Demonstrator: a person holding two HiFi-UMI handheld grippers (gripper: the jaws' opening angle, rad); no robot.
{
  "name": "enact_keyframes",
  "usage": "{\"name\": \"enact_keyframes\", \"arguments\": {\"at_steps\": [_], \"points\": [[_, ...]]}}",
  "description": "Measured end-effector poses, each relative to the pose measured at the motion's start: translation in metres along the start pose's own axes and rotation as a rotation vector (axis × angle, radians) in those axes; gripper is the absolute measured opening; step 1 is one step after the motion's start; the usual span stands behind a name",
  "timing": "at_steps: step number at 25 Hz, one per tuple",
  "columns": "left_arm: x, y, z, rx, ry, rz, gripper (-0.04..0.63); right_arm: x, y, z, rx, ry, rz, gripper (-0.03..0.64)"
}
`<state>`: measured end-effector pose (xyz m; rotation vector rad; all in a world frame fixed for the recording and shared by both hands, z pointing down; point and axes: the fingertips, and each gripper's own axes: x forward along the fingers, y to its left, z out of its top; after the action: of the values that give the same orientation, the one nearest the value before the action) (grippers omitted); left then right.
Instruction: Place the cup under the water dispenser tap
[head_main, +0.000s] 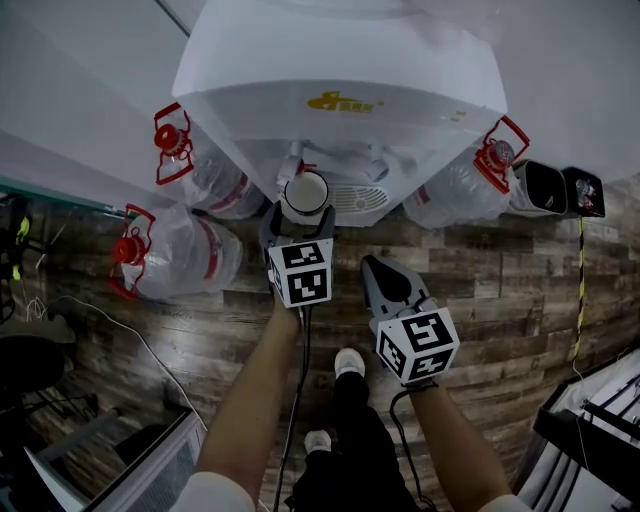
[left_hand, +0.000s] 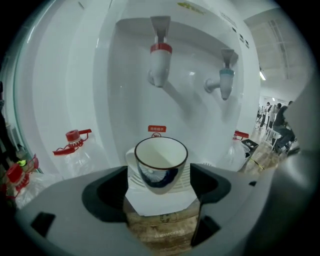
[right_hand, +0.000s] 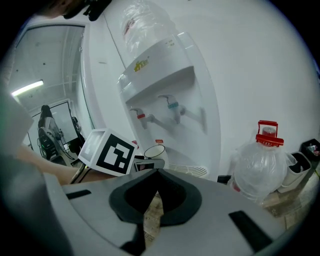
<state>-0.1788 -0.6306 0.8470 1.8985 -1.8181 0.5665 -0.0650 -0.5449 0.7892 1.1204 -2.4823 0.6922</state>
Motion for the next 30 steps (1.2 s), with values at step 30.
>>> {"name": "enact_keyframes", "arguments": {"at_steps": [30], "points": [[-0.554, -0.033, 0.068, 0.063, -0.102, -0.184, 0.223, -0.372, 0.292, 0.087, -0.012, -0.194, -0.069, 0.020]]}}
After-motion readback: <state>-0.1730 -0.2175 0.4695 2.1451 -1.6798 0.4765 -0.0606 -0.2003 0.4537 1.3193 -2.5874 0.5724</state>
